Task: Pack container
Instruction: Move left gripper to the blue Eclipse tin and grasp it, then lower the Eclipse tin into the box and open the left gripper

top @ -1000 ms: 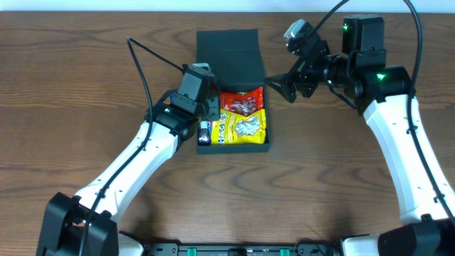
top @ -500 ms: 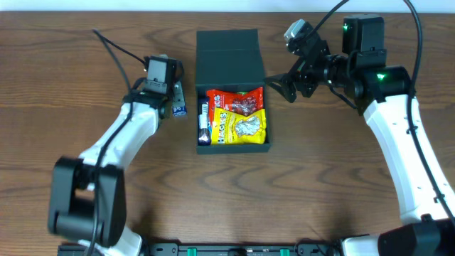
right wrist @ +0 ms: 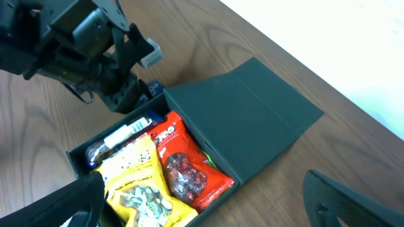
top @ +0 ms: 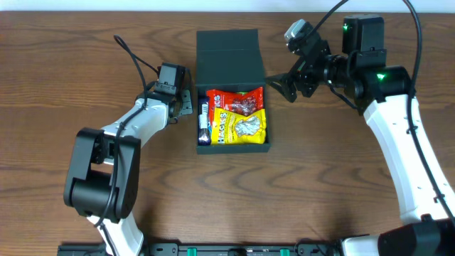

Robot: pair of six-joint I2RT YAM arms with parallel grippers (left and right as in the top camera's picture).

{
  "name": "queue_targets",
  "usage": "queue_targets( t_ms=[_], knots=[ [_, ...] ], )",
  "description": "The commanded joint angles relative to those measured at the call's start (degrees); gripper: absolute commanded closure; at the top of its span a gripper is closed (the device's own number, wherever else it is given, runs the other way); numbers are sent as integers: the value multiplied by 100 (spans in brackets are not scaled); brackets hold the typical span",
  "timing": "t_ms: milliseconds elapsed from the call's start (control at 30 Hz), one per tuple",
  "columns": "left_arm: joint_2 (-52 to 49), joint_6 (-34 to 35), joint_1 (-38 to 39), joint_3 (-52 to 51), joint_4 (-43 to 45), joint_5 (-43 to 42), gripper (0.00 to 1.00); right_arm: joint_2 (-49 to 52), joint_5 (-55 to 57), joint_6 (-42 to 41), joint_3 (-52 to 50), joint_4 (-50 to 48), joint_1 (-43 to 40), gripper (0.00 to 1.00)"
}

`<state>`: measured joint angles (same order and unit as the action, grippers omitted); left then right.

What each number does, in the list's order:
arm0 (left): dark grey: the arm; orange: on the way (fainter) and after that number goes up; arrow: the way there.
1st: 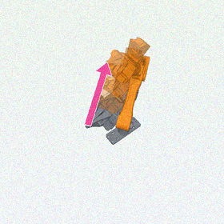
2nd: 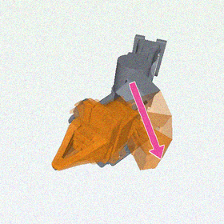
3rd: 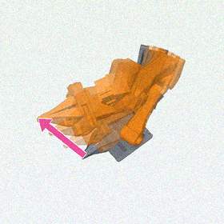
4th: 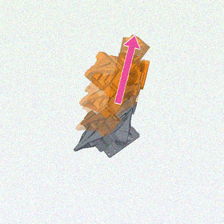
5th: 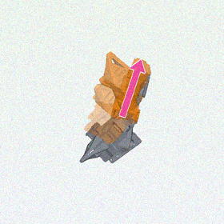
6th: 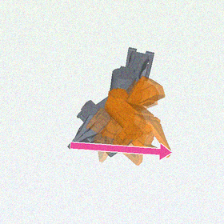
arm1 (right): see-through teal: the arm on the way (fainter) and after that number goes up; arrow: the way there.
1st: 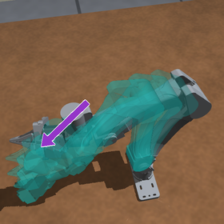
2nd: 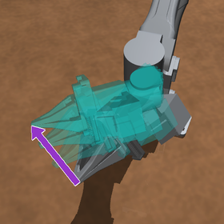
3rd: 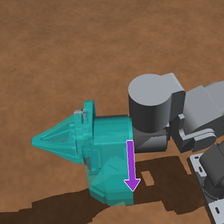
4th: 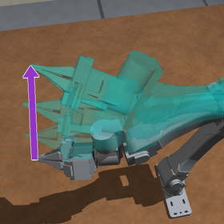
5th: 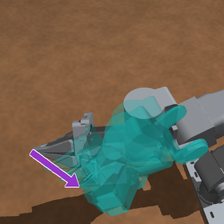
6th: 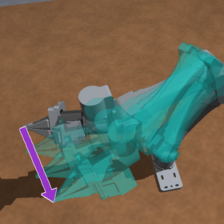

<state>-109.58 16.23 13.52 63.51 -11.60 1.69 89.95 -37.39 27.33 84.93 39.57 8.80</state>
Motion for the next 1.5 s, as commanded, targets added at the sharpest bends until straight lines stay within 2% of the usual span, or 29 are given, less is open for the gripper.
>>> queue_targets(
  t_ms=[0,200,267,367,467,733,867,933,1000,1067,1133,1167,1200,1233,1300,1467],
  knots=[
    [-267,-83,0,87,35,17,51,-72,11,61,79,4,-31,1],
    [-339,-81,0,90,26,15,57,-72,11,61,79,4,-31,1],
    [-310,-81,0,90,9,15,66,-72,11,61,79,2,-31,1],
    [-221,-81,0,114,-46,17,74,-72,42,59,79,-7,-31,1],
    [48,-85,-2,127,-127,42,88,-72,313,57,79,-15,-33,1],
    [1611,-546,26,127,-166,269,91,-72,643,57,79,-66,-107,1],
    [2225,-879,168,127,-101,-33,94,-72,841,-142,79,-208,-208,1],
    [2328,-1298,271,127,-39,-804,94,-72,1023,-264,79,-328,-275,1],
    [2319,-2157,341,127,-50,-1681,94,-72,1040,-264,79,-389,-330,1],
    [2288,-3331,426,127,-149,-2658,86,-72,1040,-264,79,-426,-382,1],
    [2260,-4218,516,125,-216,-3244,84,-72,1040,-262,79,-446,-404,1],
    [2247,-4450,555,125,-232,-3289,86,-72,1040,-264,79,-448,-409,1],
    [2238,-4625,597,125,-245,-3279,94,-72,1040,-264,79,-448,-413,1],
    [2225,-4817,627,125,-260,-3283,94,-72,1040,-264,79,-446,-413,1],
    [2142,-5309,721,125,-319,-3276,94,-72,1040,-264,79,-444,-411,1],
    [1985,-5615,935,125,-365,-3285,88,-72,1040,-267,79,-415,-413,1]
  ],
)
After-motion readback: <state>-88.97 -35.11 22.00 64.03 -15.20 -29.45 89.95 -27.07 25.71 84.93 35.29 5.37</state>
